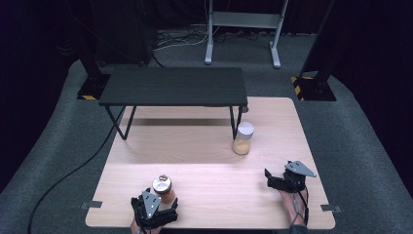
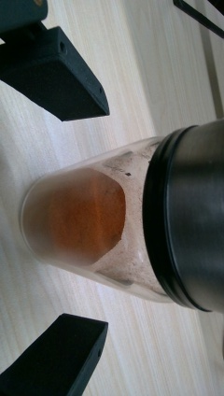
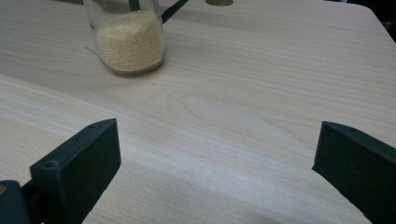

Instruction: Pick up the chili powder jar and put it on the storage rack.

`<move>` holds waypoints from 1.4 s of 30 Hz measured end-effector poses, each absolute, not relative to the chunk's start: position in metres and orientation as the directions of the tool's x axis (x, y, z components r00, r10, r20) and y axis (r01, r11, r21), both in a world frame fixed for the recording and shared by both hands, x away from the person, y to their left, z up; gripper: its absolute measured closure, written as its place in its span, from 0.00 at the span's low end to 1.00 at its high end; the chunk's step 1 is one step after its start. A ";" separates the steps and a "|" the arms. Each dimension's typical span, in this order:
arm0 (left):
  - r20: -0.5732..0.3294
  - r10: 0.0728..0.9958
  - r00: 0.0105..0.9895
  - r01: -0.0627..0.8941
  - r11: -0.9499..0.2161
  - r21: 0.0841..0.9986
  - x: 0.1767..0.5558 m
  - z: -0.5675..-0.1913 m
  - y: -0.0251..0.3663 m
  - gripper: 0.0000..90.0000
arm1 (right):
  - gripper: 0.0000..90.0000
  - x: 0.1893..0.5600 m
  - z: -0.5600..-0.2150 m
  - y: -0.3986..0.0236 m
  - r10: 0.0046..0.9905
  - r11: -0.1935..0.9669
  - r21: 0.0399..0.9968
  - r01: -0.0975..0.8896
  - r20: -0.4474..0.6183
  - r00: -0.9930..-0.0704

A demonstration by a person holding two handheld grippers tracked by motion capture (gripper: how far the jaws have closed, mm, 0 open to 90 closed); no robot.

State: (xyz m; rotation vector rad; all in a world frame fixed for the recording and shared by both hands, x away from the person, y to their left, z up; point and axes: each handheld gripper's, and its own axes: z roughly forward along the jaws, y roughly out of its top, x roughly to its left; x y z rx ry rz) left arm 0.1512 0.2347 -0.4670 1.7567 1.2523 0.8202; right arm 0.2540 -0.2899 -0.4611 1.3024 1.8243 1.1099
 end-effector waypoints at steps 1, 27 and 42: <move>0.050 0.953 0.300 0.430 -0.181 0.884 0.153 -0.467 0.235 0.00 | 0.00 0.254 -0.461 -0.290 0.949 0.158 0.895 0.418 -0.020 -0.315; -0.002 0.956 0.293 0.425 -0.129 0.896 0.170 -0.470 0.234 0.34 | 0.00 0.253 -0.462 -0.292 0.949 0.148 0.898 0.414 -0.012 -0.315; 0.017 0.945 0.325 0.410 -0.157 0.898 0.170 -0.468 0.232 0.35 | 0.00 0.254 -0.462 -0.293 0.945 0.156 0.896 0.415 -0.013 -0.328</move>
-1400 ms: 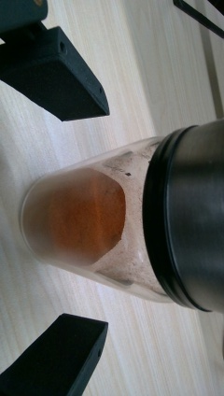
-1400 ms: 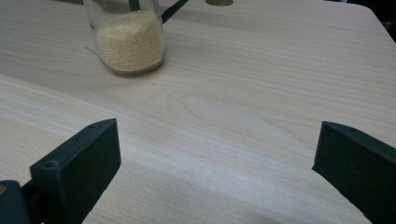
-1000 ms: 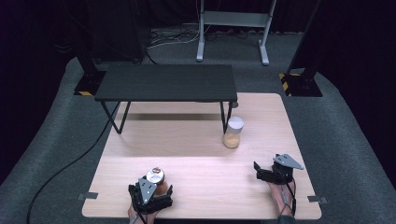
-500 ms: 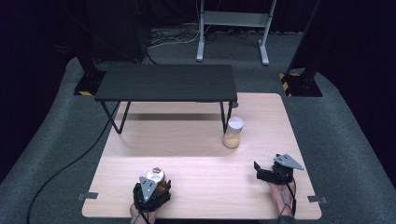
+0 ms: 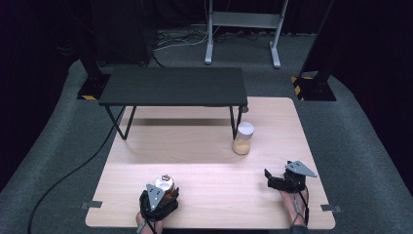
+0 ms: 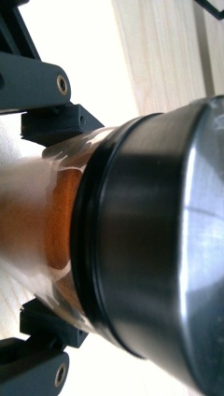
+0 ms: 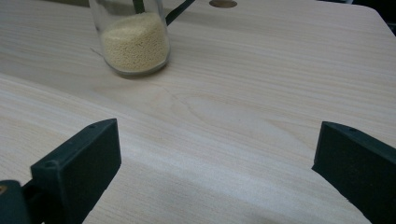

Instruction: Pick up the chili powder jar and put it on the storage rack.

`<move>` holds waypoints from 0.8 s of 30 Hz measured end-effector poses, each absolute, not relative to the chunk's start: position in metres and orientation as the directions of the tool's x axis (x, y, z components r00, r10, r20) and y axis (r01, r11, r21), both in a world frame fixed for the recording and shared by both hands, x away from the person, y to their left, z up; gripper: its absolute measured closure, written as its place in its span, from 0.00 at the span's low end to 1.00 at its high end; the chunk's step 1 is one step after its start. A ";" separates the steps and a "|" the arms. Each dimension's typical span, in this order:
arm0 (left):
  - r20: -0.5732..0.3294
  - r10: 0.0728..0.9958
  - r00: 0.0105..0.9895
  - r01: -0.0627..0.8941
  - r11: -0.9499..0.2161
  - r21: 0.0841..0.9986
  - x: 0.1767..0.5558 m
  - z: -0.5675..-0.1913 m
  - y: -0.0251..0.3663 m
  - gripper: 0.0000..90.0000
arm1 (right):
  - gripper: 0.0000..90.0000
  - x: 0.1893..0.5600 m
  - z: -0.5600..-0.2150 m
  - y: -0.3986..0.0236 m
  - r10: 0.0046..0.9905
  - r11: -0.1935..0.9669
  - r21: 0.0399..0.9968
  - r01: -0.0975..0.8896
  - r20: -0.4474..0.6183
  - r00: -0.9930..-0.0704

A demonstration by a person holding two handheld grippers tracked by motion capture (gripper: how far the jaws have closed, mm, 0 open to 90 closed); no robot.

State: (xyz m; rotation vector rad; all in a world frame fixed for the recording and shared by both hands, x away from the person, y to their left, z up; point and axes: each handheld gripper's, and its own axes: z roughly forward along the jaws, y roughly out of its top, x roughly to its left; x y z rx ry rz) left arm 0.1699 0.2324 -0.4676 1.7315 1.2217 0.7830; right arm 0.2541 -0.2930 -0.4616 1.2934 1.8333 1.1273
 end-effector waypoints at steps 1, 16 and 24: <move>0.019 0.944 0.330 0.410 -0.161 0.898 0.170 -0.466 0.232 0.35 | 0.00 0.254 -0.461 -0.293 0.944 0.157 0.896 0.416 -0.014 -0.328; 0.036 0.925 0.379 0.397 -0.198 0.896 0.180 -0.451 0.234 0.35 | 0.00 0.254 -0.462 -0.294 0.943 0.155 0.897 0.415 -0.009 -0.334; 0.024 0.920 0.392 0.399 -0.194 0.896 0.185 -0.446 0.235 0.35 | 0.00 0.255 -0.462 -0.295 0.942 0.151 0.897 0.415 -0.003 -0.336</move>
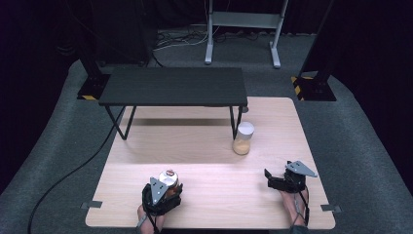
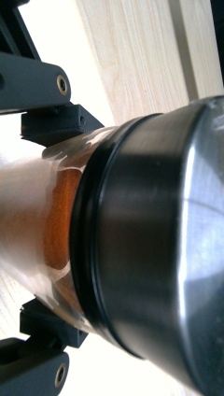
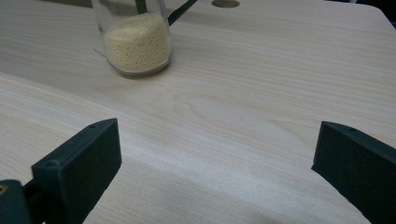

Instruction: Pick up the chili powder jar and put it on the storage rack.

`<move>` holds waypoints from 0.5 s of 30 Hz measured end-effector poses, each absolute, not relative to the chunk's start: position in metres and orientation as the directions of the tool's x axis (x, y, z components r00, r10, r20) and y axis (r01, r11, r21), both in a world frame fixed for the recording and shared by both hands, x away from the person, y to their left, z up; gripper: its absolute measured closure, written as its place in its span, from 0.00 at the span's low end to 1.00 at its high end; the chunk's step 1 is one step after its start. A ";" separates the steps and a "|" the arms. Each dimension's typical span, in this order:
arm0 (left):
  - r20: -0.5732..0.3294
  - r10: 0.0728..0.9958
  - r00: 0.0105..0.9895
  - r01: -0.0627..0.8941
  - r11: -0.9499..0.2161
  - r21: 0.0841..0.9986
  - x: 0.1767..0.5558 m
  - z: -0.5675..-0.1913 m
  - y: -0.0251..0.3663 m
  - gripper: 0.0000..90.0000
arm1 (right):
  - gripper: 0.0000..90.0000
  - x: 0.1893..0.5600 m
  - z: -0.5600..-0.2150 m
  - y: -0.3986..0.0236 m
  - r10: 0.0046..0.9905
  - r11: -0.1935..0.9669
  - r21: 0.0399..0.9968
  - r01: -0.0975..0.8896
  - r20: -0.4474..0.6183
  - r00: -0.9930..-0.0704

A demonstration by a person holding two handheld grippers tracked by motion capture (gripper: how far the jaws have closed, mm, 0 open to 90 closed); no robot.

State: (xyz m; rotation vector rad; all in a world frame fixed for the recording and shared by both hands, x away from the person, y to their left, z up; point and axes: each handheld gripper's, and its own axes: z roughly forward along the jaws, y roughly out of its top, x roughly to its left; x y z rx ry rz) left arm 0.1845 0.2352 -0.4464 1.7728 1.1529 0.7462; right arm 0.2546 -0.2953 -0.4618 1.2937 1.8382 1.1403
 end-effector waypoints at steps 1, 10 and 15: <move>0.024 0.920 0.391 0.399 -0.193 0.896 0.185 -0.446 0.235 0.35 | 0.00 0.255 -0.462 -0.295 0.942 0.151 0.897 0.416 -0.003 -0.336; 0.029 0.910 0.413 0.395 -0.208 0.895 0.192 -0.439 0.237 0.35 | 0.00 0.254 -0.462 -0.296 0.942 0.146 0.899 0.414 0.002 -0.337; 0.014 0.911 0.412 0.390 -0.190 0.901 0.197 -0.436 0.238 0.35 | 0.00 0.255 -0.462 -0.297 0.942 0.144 0.897 0.417 0.006 -0.336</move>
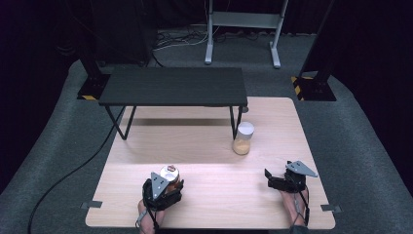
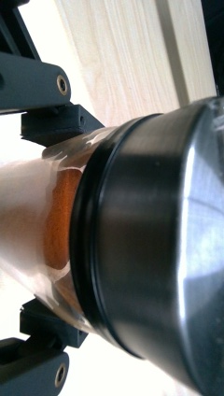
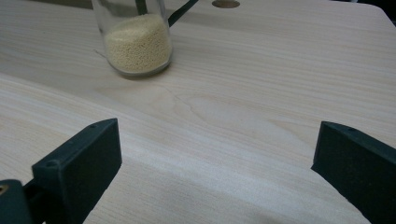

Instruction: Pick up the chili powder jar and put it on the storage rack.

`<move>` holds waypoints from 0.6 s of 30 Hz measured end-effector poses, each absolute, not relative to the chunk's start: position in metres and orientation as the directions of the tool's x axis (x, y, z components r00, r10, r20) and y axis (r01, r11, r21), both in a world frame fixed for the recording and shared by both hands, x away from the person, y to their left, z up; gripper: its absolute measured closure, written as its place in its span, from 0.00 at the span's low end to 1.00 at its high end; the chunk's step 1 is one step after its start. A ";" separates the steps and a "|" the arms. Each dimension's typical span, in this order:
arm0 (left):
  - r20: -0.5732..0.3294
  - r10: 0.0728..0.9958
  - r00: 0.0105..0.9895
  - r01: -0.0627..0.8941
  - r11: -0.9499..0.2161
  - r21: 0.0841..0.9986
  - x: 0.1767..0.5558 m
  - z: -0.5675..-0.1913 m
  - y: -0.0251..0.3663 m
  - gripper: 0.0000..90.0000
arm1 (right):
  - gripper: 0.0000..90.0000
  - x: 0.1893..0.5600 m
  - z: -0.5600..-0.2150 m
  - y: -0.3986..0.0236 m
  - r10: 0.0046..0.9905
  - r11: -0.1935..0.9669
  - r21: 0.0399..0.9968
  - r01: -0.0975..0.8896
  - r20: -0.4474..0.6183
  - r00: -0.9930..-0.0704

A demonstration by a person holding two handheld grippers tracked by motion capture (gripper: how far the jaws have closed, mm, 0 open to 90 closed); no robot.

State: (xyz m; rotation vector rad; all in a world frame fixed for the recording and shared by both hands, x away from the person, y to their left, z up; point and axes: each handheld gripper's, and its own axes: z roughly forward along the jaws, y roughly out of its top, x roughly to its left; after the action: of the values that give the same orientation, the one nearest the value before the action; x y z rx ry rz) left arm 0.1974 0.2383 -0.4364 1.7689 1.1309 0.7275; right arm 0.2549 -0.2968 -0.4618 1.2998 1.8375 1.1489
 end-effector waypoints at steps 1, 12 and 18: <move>0.003 0.911 0.412 0.391 -0.180 0.903 0.199 -0.436 0.239 0.35 | 0.00 0.255 -0.462 -0.297 0.942 0.143 0.897 0.417 0.006 -0.336; 0.008 0.905 0.426 0.387 -0.190 0.902 0.208 -0.430 0.238 0.35 | 0.00 0.255 -0.462 -0.298 0.942 0.136 0.899 0.416 0.013 -0.337; 0.003 0.902 0.432 0.389 -0.189 0.902 0.215 -0.428 0.240 0.35 | 0.00 0.255 -0.462 -0.298 0.940 0.143 0.898 0.417 0.009 -0.342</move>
State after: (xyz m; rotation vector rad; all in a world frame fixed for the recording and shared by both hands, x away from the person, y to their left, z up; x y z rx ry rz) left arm 0.2154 0.2396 -0.4282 1.7710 1.1135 0.7047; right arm 0.2552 -0.2980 -0.4619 1.2979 1.8413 1.1555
